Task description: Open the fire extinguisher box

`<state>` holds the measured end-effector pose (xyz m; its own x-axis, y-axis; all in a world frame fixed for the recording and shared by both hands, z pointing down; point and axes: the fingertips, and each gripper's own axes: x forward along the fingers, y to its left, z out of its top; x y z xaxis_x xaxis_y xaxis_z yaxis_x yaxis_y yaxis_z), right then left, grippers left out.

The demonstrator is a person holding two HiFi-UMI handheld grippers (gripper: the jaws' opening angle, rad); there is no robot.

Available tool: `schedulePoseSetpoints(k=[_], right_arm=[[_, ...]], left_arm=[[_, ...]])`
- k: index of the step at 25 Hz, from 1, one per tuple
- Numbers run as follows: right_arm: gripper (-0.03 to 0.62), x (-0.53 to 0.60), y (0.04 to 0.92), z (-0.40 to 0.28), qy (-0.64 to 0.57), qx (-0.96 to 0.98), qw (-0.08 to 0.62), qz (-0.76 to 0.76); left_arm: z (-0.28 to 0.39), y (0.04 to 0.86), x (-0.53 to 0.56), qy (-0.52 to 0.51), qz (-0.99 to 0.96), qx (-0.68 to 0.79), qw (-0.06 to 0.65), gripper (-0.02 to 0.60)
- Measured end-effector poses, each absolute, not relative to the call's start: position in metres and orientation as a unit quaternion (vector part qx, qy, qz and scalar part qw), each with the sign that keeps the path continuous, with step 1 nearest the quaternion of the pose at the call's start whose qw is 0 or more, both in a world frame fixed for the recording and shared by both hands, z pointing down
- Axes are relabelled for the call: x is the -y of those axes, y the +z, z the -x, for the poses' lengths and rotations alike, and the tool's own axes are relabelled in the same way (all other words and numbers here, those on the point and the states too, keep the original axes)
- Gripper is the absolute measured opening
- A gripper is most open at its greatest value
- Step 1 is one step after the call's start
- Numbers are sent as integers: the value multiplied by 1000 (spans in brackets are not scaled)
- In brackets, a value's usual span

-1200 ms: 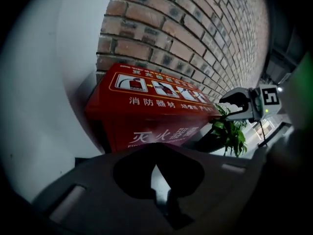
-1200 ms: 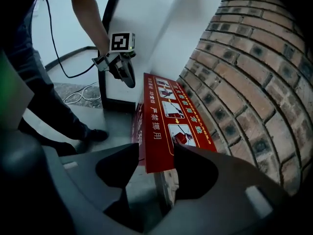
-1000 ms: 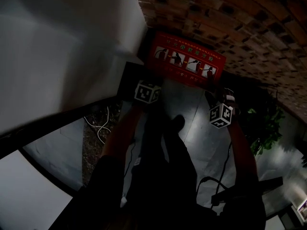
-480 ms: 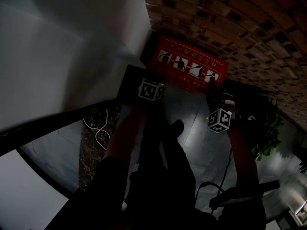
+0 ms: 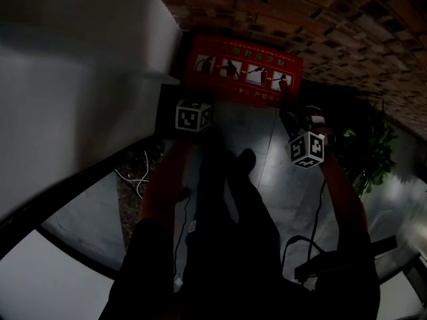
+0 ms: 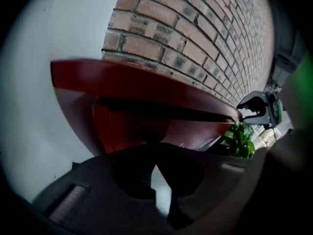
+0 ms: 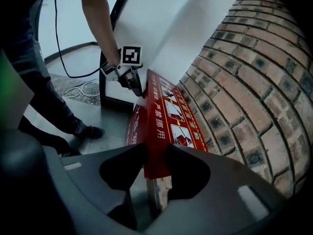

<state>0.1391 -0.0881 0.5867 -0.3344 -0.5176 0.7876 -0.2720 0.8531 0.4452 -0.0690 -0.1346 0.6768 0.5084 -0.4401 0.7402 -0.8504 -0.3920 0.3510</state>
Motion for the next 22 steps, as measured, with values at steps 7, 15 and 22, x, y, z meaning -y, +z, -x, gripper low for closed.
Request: schedulePoseSetpoints(k=[7,15,22], right_arm=[[143,96,555,-136,-85,840,462,-273],[136,115,508,-137,-105,848,421,-305],[107,135,486,-142,-142,839,416,-320]], left_arm=[[69,676,135,284,-789,408,362,0],[70,678,135,313,-791,388,354,0],[71,678,134,333,-772,391,375,0]])
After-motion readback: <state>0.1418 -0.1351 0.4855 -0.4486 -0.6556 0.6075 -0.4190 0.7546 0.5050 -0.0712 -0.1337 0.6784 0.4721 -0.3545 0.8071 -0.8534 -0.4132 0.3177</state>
